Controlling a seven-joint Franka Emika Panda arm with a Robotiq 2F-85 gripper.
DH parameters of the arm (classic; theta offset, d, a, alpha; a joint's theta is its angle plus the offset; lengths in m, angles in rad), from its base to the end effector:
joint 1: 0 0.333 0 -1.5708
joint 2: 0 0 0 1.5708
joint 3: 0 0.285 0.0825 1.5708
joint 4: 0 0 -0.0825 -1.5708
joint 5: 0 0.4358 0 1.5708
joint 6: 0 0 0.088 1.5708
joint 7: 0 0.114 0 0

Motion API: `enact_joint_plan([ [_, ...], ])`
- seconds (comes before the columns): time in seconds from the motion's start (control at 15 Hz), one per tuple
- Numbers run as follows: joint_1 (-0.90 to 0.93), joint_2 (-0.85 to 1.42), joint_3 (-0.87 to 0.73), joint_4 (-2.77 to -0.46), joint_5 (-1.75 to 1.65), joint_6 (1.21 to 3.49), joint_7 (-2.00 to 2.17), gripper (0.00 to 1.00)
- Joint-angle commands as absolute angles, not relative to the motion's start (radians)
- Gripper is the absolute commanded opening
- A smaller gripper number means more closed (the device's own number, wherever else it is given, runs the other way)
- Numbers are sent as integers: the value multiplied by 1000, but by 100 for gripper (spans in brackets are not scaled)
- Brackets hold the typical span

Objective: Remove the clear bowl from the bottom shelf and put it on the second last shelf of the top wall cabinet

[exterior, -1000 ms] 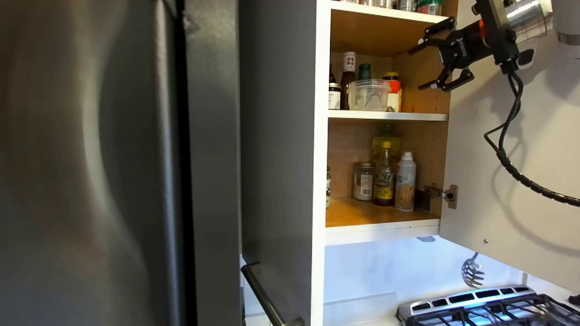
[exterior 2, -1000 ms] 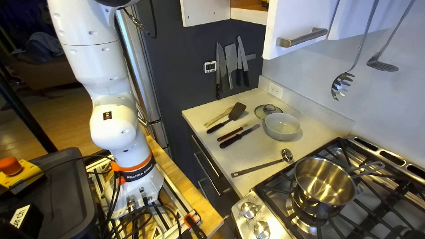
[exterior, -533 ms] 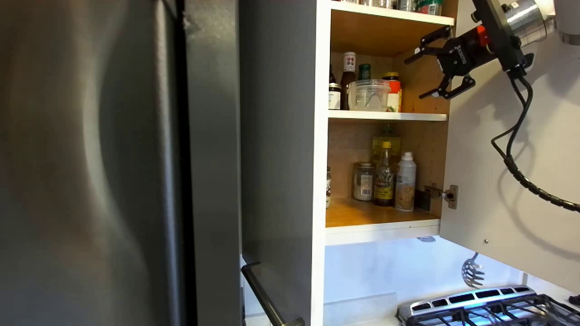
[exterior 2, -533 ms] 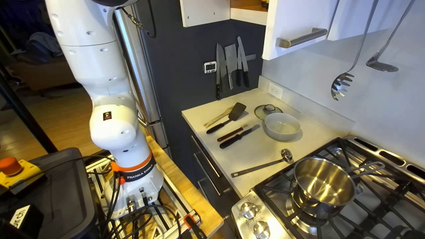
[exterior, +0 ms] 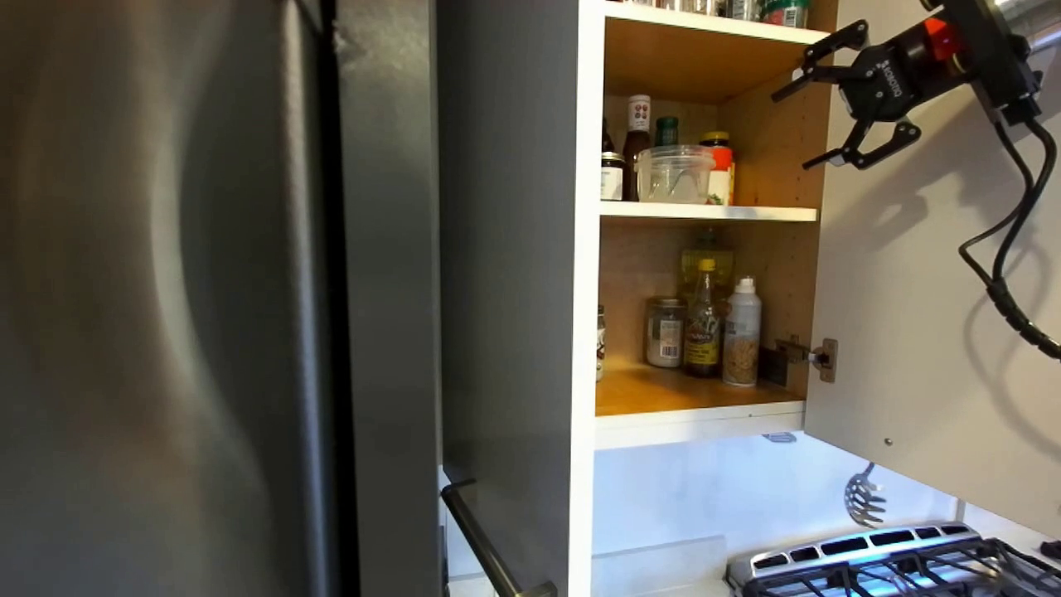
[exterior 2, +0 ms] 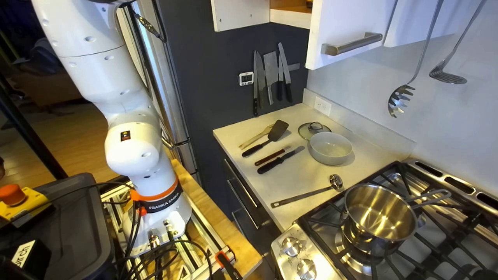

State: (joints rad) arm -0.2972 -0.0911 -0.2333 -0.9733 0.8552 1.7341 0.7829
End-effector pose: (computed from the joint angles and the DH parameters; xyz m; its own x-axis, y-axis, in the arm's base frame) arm 0.4311 -0.1823 0.9825 0.4382 -0.8955 0.0782 -0.3125 -0.2333 -0.9208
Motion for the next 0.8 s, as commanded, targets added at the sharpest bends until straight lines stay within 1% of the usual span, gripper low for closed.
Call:
enact_joint_plan([
  [0.0, -294, -210, -216, -1135, 827, 1761, 730, 100],
  [0.27, -299, -296, -197, -1259, 810, 1798, 681, 100],
  [0.73, -308, -477, -146, -1504, 804, 1939, 622, 100],
])
